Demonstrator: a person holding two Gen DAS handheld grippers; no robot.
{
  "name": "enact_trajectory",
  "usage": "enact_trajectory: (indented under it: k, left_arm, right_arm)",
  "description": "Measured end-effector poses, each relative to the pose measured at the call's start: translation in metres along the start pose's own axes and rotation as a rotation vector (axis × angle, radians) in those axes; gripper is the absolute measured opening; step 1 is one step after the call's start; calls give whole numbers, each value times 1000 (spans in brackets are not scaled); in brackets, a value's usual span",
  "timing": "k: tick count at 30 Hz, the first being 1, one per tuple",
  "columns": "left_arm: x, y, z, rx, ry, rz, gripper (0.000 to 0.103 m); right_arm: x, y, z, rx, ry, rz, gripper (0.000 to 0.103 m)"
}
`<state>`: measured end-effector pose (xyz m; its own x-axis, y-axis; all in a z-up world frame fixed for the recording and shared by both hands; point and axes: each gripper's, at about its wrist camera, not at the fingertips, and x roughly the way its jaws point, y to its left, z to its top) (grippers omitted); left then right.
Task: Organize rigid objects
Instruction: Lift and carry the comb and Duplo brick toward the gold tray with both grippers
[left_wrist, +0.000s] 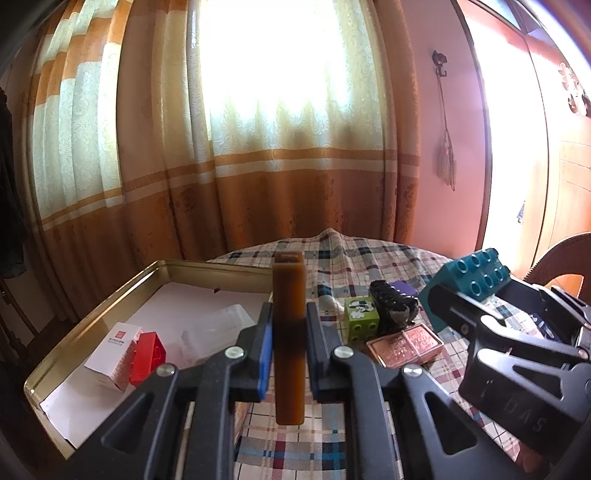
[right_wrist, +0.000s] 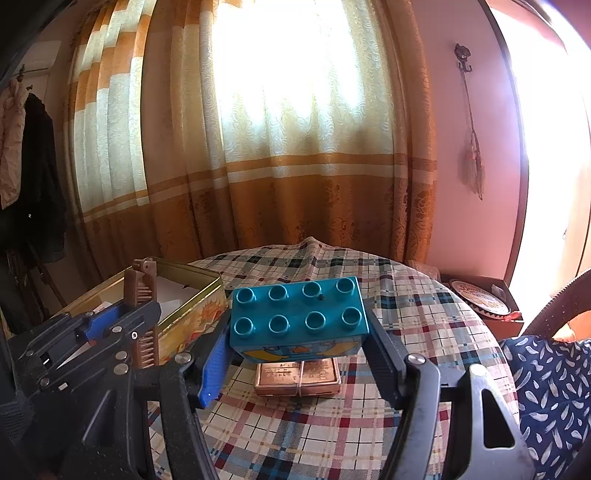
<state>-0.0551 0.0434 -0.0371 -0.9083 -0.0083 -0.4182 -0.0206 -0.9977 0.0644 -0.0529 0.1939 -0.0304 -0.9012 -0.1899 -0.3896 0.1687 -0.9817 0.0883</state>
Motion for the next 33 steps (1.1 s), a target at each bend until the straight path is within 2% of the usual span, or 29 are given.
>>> enact_trajectory:
  k: [33]
  left_arm:
    - [-18,32,-11,-47,3,15,13]
  right_arm:
    - [-7,29,-6,-51,-4,62,68]
